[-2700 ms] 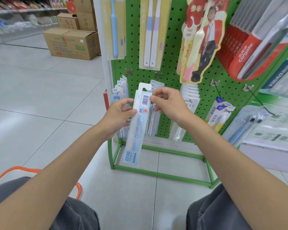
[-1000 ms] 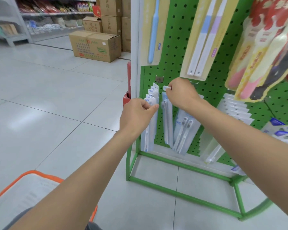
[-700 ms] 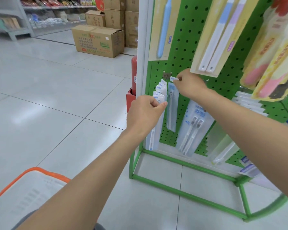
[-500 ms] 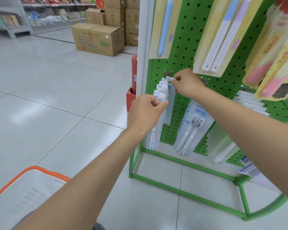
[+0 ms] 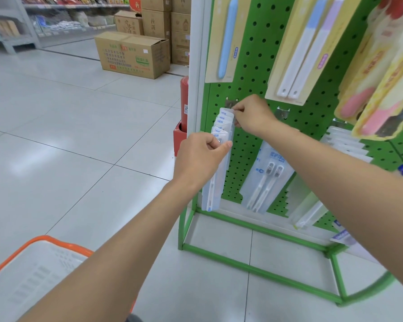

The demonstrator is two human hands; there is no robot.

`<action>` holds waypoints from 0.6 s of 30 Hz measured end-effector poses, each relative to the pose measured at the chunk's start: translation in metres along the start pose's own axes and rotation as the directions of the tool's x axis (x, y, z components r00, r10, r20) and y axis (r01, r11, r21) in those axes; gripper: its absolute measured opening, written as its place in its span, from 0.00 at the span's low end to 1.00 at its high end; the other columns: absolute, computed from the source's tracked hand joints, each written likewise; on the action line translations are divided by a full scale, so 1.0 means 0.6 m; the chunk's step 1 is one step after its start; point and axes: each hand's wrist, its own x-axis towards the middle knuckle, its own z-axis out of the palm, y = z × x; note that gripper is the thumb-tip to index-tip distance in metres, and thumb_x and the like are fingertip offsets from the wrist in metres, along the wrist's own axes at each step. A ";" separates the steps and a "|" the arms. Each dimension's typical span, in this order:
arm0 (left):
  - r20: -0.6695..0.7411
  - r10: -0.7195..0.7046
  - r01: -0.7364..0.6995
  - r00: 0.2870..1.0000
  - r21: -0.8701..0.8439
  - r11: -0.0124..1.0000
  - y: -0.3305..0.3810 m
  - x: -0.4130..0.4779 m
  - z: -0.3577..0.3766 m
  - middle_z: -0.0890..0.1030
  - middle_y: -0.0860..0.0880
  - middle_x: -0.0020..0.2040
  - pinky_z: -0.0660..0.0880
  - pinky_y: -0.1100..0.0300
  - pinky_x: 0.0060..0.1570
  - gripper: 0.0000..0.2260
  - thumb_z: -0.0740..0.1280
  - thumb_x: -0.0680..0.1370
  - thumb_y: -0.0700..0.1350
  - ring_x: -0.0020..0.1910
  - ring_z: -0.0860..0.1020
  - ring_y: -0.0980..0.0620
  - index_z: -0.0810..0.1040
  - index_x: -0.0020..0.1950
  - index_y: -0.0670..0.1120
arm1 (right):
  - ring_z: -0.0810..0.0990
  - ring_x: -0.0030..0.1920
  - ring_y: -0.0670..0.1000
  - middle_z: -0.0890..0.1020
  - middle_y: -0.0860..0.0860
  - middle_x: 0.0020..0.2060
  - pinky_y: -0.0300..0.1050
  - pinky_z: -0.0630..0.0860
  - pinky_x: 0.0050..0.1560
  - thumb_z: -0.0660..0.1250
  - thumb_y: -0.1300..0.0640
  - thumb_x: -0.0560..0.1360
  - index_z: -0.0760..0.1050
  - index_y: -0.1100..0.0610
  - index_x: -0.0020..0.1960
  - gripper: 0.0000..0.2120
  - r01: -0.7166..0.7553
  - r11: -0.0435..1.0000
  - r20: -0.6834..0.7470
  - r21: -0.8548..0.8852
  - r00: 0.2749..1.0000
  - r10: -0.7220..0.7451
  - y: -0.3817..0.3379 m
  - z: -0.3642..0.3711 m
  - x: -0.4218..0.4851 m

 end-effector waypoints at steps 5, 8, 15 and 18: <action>0.018 -0.003 0.003 1.000 0.001 1.000 0.003 -0.001 -0.002 0.82 0.40 0.35 0.75 0.57 0.38 0.18 0.71 0.76 0.52 0.32 0.75 0.49 0.80 0.38 0.37 | 0.77 0.38 0.54 0.83 0.57 0.50 0.41 0.70 0.36 0.55 0.67 0.79 0.79 0.59 0.61 0.18 0.087 0.978 -0.018 -0.188 0.996 -0.092 0.008 -0.005 -0.017; 0.018 -0.019 0.018 1.000 0.002 1.000 0.010 -0.005 -0.001 0.82 0.42 0.35 0.76 0.56 0.39 0.18 0.71 0.77 0.52 0.33 0.77 0.48 0.80 0.38 0.37 | 0.80 0.45 0.57 0.83 0.56 0.50 0.48 0.78 0.45 0.57 0.67 0.78 0.80 0.58 0.58 0.16 0.166 0.928 -0.068 -0.333 0.978 -0.199 0.010 -0.014 -0.043; 0.045 -0.058 0.058 0.997 0.006 0.998 0.031 -0.036 0.002 0.84 0.43 0.37 0.76 0.56 0.41 0.18 0.71 0.77 0.52 0.39 0.81 0.46 0.81 0.36 0.38 | 0.74 0.58 0.58 0.82 0.56 0.53 0.51 0.70 0.60 0.59 0.70 0.75 0.80 0.62 0.57 0.15 0.341 0.851 -0.123 -0.400 0.900 -0.419 0.031 -0.038 -0.159; 0.100 -0.039 0.038 0.994 0.017 0.999 0.047 -0.052 0.014 0.83 0.46 0.37 0.73 0.63 0.36 0.15 0.71 0.77 0.51 0.35 0.78 0.52 0.82 0.39 0.41 | 0.77 0.57 0.60 0.83 0.55 0.52 0.54 0.71 0.60 0.64 0.71 0.73 0.81 0.62 0.56 0.15 0.392 0.850 -0.222 -0.351 0.847 -0.482 0.056 -0.042 -0.218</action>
